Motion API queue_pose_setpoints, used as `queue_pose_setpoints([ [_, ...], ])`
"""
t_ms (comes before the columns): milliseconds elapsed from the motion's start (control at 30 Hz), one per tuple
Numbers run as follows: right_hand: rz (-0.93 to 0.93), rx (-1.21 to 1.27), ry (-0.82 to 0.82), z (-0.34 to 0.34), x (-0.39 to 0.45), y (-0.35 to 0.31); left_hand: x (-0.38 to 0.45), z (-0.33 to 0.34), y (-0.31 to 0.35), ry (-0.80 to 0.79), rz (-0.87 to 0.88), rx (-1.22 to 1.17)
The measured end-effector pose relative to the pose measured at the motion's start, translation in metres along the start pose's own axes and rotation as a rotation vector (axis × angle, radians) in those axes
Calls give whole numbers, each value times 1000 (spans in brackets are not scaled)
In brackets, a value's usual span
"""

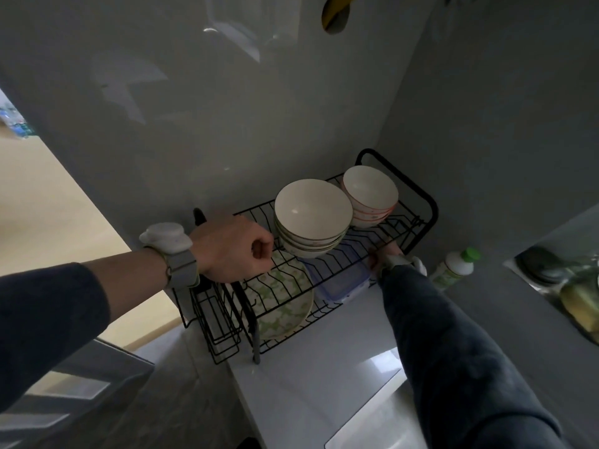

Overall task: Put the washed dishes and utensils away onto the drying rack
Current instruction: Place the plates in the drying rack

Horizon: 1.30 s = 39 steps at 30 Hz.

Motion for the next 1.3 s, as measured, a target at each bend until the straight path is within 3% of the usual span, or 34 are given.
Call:
queue_pose_setpoints([
  [100,28,-9,88,-4,-17,-4,0,0,1,-10,-5,2],
  [367,42,-169,4,-23,-33,1,-1,0,2,-1,-8,-1],
  [733,53,5,40,-39,-24,13,-1,0,0,0,-2,13],
  [1100,42,-260,217,-37,-13,17,1,2,-1,-16,-6,-4],
  [1167,88,-412,266,-39,-14,16,0,2,-2,-14,-9,-8],
  [1300,-44,-474,146,-40,-32,7,0,4,-3,-14,-16,2],
])
Point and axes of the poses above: each hand's wrist, its own x-axis towards the middle knuckle, its own z-axis out of the palm, y = z × x, the point moved 2 cm from there along x, towards the middle knuckle, and after that the axes turned 3 degrees about x, right-handed, at the moved point
